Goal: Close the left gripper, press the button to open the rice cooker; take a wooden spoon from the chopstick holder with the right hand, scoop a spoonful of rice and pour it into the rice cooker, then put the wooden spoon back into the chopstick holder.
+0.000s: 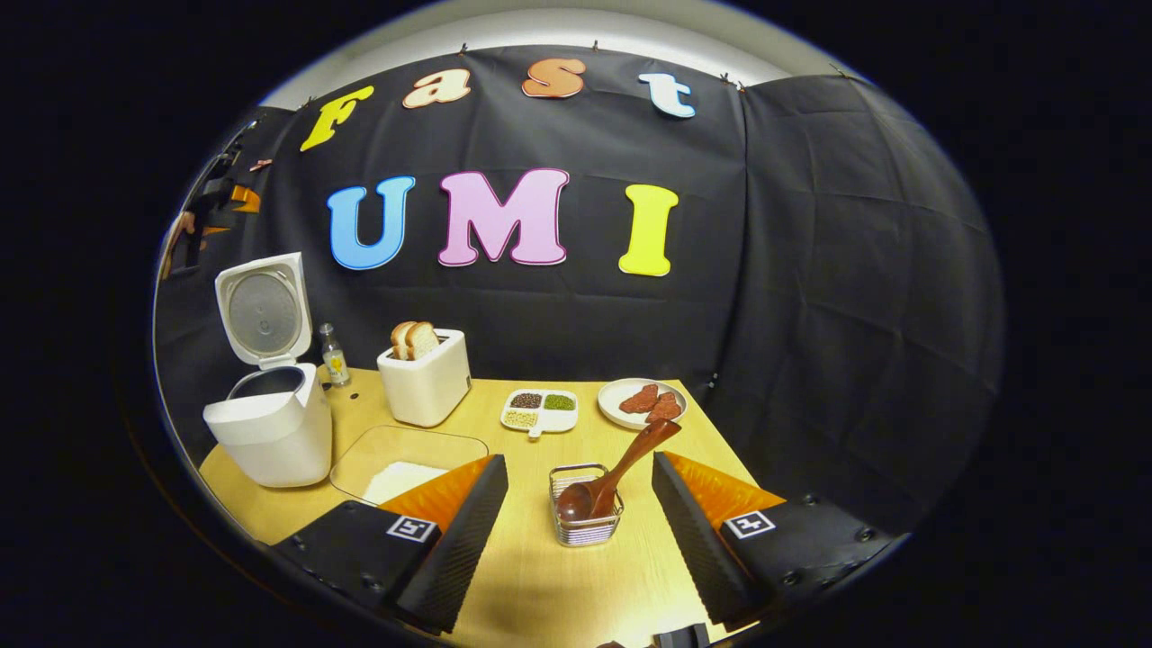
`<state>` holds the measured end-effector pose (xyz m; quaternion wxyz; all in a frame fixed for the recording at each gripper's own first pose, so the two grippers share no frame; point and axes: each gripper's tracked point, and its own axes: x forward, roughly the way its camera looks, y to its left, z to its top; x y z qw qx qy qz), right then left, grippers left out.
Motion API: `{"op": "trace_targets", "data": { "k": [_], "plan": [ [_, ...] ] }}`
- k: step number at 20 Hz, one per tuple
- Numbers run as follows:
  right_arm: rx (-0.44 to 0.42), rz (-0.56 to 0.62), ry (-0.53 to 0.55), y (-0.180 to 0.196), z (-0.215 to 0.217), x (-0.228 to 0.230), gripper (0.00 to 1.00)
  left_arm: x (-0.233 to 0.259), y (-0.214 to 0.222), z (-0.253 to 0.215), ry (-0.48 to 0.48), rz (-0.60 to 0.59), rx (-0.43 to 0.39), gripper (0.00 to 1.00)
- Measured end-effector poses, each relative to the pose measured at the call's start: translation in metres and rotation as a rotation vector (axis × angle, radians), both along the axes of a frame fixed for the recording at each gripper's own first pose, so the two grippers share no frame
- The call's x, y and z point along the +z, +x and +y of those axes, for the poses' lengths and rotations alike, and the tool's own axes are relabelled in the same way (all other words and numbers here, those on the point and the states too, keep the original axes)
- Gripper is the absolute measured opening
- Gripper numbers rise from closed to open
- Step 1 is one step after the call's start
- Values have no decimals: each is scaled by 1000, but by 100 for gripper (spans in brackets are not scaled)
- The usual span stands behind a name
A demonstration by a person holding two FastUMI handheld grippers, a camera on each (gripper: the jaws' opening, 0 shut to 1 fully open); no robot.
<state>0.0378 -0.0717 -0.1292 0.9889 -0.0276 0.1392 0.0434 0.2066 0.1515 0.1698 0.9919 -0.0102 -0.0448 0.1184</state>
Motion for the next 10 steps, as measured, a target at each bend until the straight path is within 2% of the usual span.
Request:
{"op": "trace_targets", "data": {
  "k": [2, 5, 8, 10],
  "plan": [
    [-9, -11, 15, -11, 2, 8, 100, -2, 27, 16, 30, 36, 25, 95],
    [-36, -23, 14, -21, -3, 12, 100, -26, 62, 39, 73, 150, 57, 95],
    [-70, -13, 21, -32, -10, 9, 100, -57, 88, 57, 37, 227, 77, 95],
    [-85, 1, 27, -36, -12, 5, 100, -59, 95, 67, 14, 214, 93, 95]
  ]
}}
